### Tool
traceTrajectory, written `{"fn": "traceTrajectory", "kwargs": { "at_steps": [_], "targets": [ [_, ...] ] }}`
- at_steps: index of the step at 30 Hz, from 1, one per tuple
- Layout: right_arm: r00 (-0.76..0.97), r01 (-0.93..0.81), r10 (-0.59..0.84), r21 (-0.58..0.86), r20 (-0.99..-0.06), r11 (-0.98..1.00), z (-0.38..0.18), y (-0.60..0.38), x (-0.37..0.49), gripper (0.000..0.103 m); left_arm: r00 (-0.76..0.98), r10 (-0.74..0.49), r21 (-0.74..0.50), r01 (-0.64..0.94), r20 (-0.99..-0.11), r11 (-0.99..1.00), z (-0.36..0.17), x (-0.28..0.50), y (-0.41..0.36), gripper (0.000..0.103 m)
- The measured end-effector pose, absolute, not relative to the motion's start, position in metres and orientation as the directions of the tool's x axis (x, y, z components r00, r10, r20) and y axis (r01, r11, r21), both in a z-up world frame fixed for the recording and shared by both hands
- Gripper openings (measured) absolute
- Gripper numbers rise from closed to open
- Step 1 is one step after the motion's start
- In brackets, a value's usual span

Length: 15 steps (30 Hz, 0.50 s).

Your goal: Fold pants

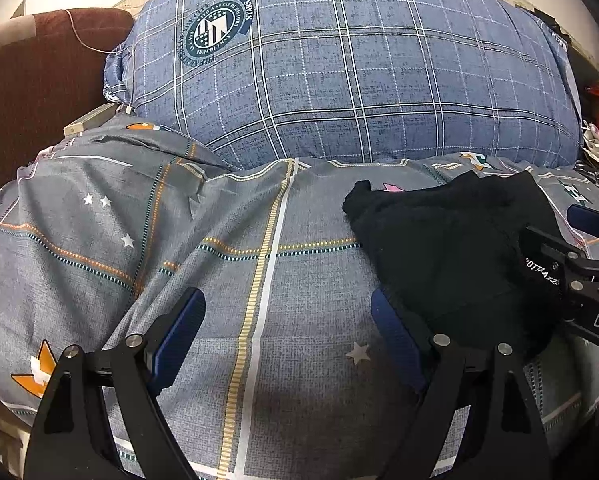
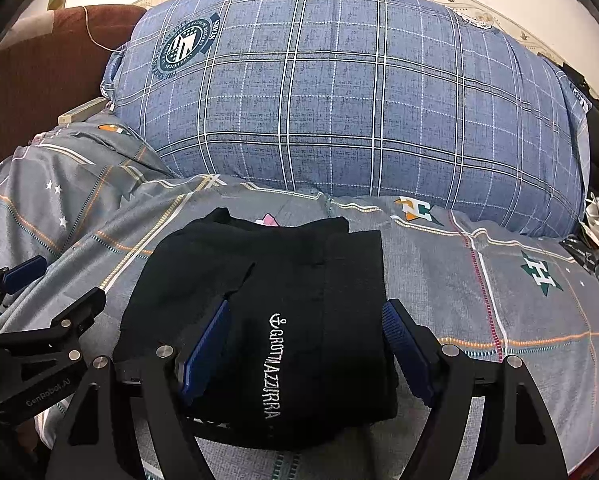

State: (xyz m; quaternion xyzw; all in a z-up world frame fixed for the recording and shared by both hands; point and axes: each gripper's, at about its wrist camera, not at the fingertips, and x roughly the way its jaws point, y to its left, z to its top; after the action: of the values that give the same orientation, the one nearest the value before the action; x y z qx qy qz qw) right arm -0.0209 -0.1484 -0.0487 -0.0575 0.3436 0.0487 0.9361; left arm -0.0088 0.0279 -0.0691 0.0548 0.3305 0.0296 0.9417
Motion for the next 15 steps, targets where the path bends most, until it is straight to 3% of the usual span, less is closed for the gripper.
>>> {"fn": "traceTrajectory", "kwargs": {
  "at_steps": [15],
  "targets": [
    [0.758,-0.132,0.052,-0.074,-0.65,0.988,-0.0505,-0.1494,-0.0204,0.079,0.775,0.091,0.126,-0.014,-0.625,0.992,-0.0713,-0.0086,0.0248,0.086]
  ]
}}
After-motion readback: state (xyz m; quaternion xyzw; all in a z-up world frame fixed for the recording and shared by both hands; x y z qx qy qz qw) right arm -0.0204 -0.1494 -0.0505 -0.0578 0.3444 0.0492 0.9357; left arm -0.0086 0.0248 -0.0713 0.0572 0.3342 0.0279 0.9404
